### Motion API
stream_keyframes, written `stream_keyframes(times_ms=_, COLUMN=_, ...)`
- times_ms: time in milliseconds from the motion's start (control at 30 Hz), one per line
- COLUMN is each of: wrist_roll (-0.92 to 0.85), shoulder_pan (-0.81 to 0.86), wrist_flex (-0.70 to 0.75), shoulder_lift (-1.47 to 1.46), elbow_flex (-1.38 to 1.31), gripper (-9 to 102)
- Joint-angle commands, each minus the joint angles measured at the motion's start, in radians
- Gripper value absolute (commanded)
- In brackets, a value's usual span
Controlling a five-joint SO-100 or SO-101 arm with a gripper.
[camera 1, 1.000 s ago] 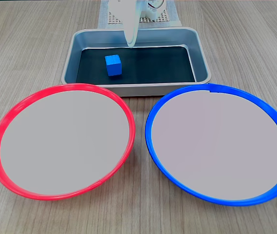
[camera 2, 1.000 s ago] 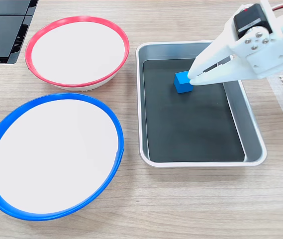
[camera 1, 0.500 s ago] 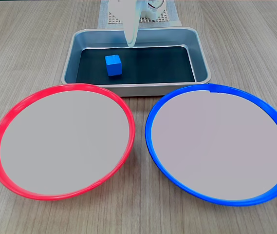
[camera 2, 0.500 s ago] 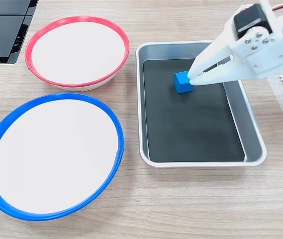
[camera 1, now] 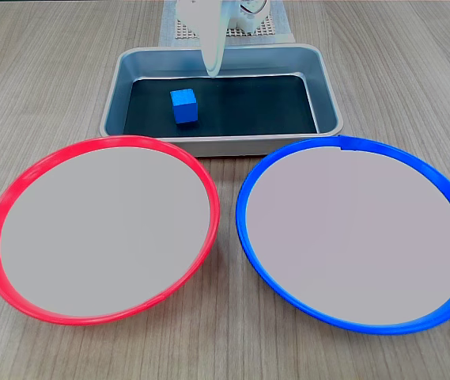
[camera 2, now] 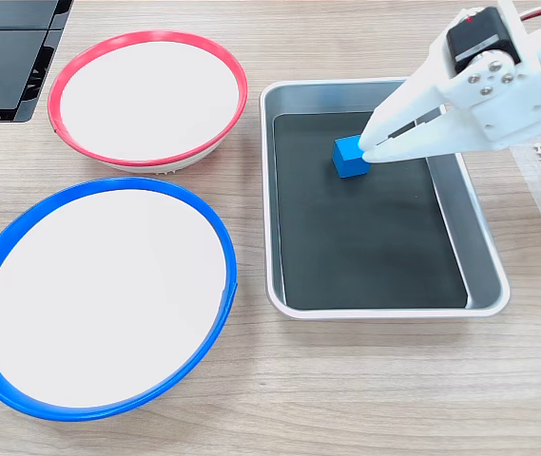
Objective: Move a blue block from tray to blue dish
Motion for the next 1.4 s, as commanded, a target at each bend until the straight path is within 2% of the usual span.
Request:
stream_keyframes(times_ms=0, wrist_roll=-0.006, shoulder_pan=-0.005, wrist_flex=0.002, shoulder_lift=0.025, elbow_flex=0.002, gripper=0)
stream_keyframes(times_ms=700, wrist_roll=0.000, shoulder_pan=0.000, wrist_flex=0.002, shoulder_lift=0.025, elbow_flex=0.002, gripper=0)
stream_keyframes(times_ms=800, wrist_roll=-0.083, shoulder_pan=0.018, wrist_flex=0.049, shoulder_lift=0.003, elbow_flex=-0.048, gripper=0)
stream_keyframes(times_ms=833, wrist_roll=-0.175, shoulder_pan=0.032, wrist_flex=0.121, shoulder_lift=-0.029, elbow_flex=-0.121, gripper=0)
stream_keyframes(times_ms=867, wrist_roll=-0.359, shoulder_pan=0.032, wrist_flex=0.218, shoulder_lift=-0.071, elbow_flex=-0.212, gripper=0)
stream_keyframes(times_ms=933, wrist_roll=-0.597, shoulder_pan=0.080, wrist_flex=0.353, shoulder_lift=-0.149, elbow_flex=-0.344, gripper=0)
stream_keyframes(times_ms=967, wrist_roll=-0.911, shoulder_pan=0.120, wrist_flex=0.469, shoulder_lift=-0.232, elbow_flex=-0.442, gripper=0)
stream_keyframes(times_ms=1033, wrist_roll=-1.100, shoulder_pan=0.155, wrist_flex=0.543, shoulder_lift=-0.301, elbow_flex=-0.518, gripper=0)
stream_keyframes(times_ms=1100, wrist_roll=-1.246, shoulder_pan=0.233, wrist_flex=0.569, shoulder_lift=-0.420, elbow_flex=-0.635, gripper=0)
stream_keyframes(times_ms=1167, wrist_roll=-1.396, shoulder_pan=0.262, wrist_flex=0.523, shoulder_lift=-0.592, elbow_flex=-0.738, gripper=0)
stream_keyframes(times_ms=1233, wrist_roll=-1.608, shoulder_pan=0.264, wrist_flex=0.509, shoulder_lift=-0.770, elbow_flex=-0.811, gripper=7)
stream_keyframes(times_ms=1300, wrist_roll=-1.752, shoulder_pan=0.265, wrist_flex=0.511, shoulder_lift=-0.902, elbow_flex=-0.870, gripper=9)
stream_keyframes(times_ms=1367, wrist_roll=-1.930, shoulder_pan=0.265, wrist_flex=0.508, shoulder_lift=-1.029, elbow_flex=-0.917, gripper=20)
